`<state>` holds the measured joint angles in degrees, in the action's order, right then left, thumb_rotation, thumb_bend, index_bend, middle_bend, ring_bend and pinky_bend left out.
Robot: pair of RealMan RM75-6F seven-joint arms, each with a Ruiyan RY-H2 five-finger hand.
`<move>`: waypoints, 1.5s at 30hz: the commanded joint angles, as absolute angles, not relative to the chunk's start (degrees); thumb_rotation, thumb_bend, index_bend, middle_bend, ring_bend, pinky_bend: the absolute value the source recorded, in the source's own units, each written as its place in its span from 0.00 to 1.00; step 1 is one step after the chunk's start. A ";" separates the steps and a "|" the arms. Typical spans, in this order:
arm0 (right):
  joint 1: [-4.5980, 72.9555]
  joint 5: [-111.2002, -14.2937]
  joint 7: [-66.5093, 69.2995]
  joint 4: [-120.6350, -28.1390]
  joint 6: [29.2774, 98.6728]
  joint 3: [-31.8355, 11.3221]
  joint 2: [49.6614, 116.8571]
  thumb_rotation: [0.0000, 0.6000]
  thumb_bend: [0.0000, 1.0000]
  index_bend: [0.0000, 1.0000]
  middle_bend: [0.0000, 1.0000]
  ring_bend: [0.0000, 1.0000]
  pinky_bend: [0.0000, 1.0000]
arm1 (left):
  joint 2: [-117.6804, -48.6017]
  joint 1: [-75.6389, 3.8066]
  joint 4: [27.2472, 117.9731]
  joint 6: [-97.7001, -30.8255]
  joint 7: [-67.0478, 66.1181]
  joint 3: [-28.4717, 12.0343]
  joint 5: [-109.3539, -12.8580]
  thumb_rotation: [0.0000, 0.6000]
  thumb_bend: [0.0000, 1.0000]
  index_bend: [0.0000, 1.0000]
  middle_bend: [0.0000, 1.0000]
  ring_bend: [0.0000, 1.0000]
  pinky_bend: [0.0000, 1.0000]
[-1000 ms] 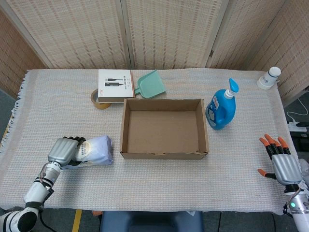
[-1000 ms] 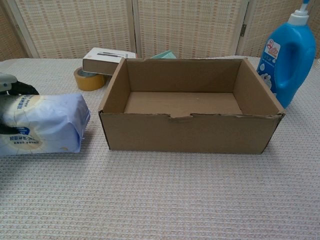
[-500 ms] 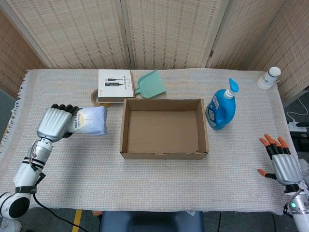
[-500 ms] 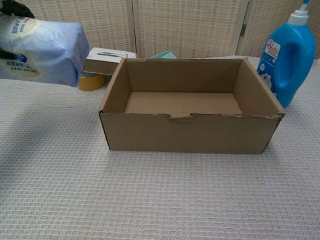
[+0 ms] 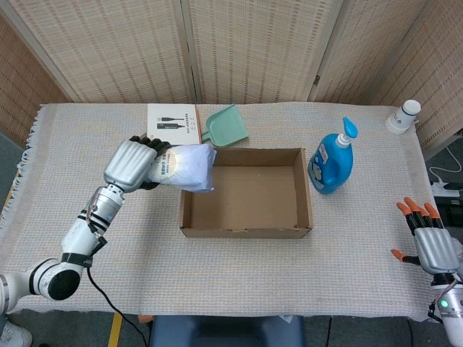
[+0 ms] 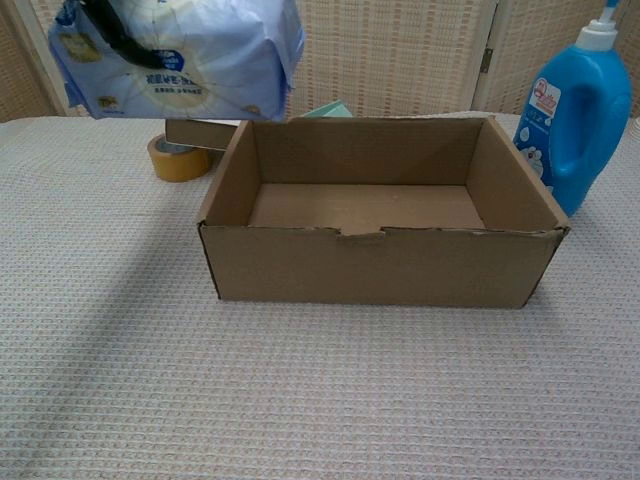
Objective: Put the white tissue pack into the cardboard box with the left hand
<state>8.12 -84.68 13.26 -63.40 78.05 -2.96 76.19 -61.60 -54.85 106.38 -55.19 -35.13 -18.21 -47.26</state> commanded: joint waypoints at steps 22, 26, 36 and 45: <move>8.51 -83.38 14.52 -61.72 75.84 -3.30 76.54 1.00 0.00 0.10 0.00 0.00 0.00 | -86.46 -65.07 96.55 -61.13 -29.69 -20.92 -53.58 1.00 0.28 0.54 0.64 0.52 0.56; 8.46 -83.03 15.14 -61.49 75.55 -3.45 76.33 1.00 0.00 0.10 0.00 0.00 0.00 | -88.98 -65.80 93.52 -61.01 -29.00 -20.52 -54.25 1.00 0.28 0.50 0.61 0.51 0.55; 8.59 -82.88 15.12 -61.46 74.50 -3.19 76.18 1.00 0.00 0.10 0.00 0.00 0.00 | -87.64 -65.82 90.86 -57.69 -28.42 -19.51 -52.47 1.00 0.18 0.00 0.00 0.00 0.10; 8.60 -83.51 14.14 -61.34 74.80 -2.78 76.91 1.00 0.00 0.10 0.00 0.00 0.00 | -80.84 -61.96 93.19 -61.20 -29.49 -18.58 -53.77 1.00 0.18 0.00 0.00 0.00 0.09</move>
<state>8.62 -83.46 14.16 -61.31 74.74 -2.81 76.91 -82.85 -63.19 92.03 -60.20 -28.96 -18.89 -53.52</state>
